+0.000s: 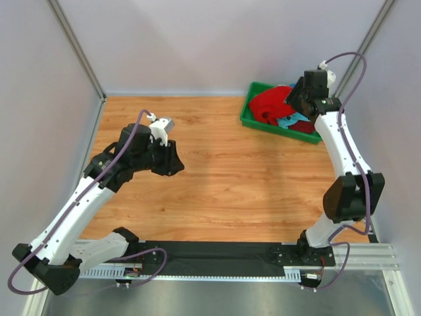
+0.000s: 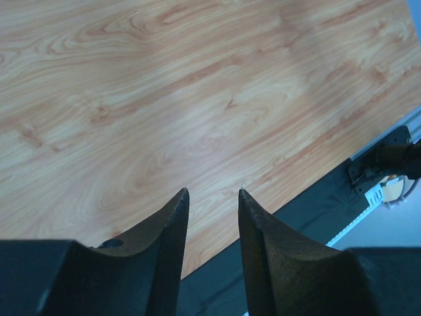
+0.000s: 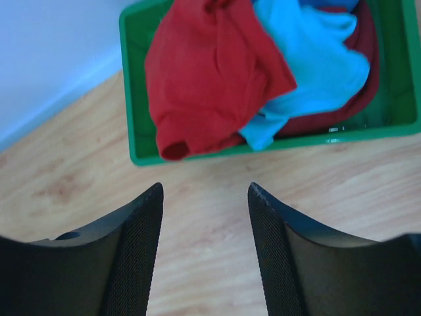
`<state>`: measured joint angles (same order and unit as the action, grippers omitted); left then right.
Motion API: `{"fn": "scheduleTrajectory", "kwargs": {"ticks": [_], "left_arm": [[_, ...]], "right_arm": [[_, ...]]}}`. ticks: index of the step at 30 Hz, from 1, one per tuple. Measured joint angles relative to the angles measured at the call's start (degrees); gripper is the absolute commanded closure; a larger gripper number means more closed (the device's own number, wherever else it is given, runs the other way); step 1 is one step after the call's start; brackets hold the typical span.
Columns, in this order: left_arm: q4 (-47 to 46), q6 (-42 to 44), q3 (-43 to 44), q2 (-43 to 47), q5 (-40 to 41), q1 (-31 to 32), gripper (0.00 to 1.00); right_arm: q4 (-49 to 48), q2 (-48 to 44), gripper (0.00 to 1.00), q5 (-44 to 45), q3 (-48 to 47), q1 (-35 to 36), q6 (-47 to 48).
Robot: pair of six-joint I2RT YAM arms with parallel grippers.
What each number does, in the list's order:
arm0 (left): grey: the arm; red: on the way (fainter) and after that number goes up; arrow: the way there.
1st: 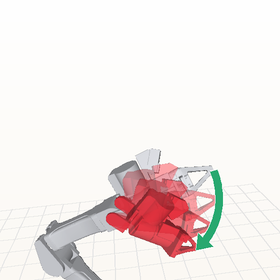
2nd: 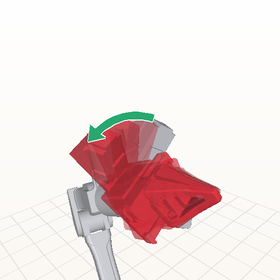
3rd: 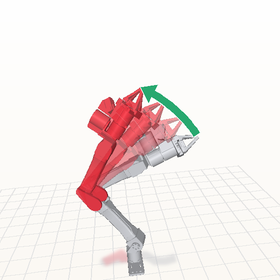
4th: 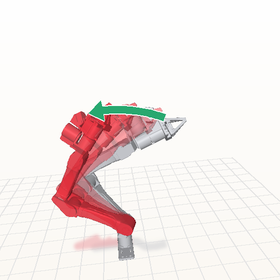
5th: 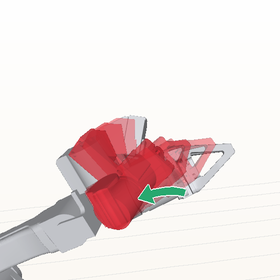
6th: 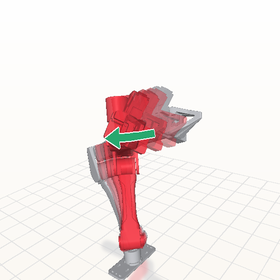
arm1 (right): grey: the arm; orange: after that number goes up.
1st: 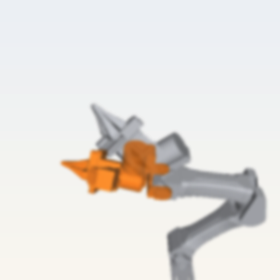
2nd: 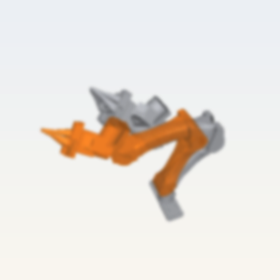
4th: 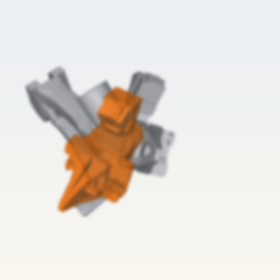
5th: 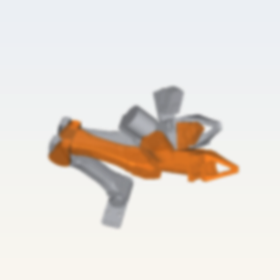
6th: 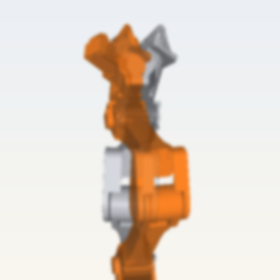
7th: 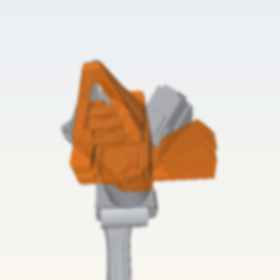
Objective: Fold and stack the t-shirts
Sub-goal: Grab the tshirt from the pile
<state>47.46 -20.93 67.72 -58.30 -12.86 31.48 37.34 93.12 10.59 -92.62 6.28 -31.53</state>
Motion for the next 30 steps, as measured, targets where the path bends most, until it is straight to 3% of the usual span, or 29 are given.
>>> {"fn": "scheduleTrajectory", "kwargs": {"ticks": [3, 7, 14, 25, 28, 30], "left_arm": [[3.1, 1.5, 2.8, -0.1, 0.7, -0.2, 0.57], [6.3, 3.3, 4.3, -0.8, 1.5, -1.4, 0.57], [9.6, 5.9, 5.1, -3.1, 4.0, -1.9, 0.57], [11.1, 6.7, 6.1, -5.4, 4.6, -2.0, 0.57], [11.3, 6.7, 6.8, -5.7, 4.6, -2.3, 0.57], [11.5, 6.7, 7.1, -5.9, 4.6, -2.4, 0.57]], "right_arm": [[0.7, 5.5, 0.36, 0.9, -6.8, -1.6, -0.6], [2.7, 13.3, 0.36, 3.3, -14.5, -1.4, -1.0], [6.1, 21.0, 0.42, 5.7, -16.1, -1.5, -1.0], [5.2, 24.4, 0.46, 8.4, -18.1, -1.7, 0.6], [4.5, 26.2, 0.57, 8.9, -19.0, -2.1, 1.0], [4.4, 26.7, 0.72, 9.0, -19.1, -2.6, 1.3]]}}
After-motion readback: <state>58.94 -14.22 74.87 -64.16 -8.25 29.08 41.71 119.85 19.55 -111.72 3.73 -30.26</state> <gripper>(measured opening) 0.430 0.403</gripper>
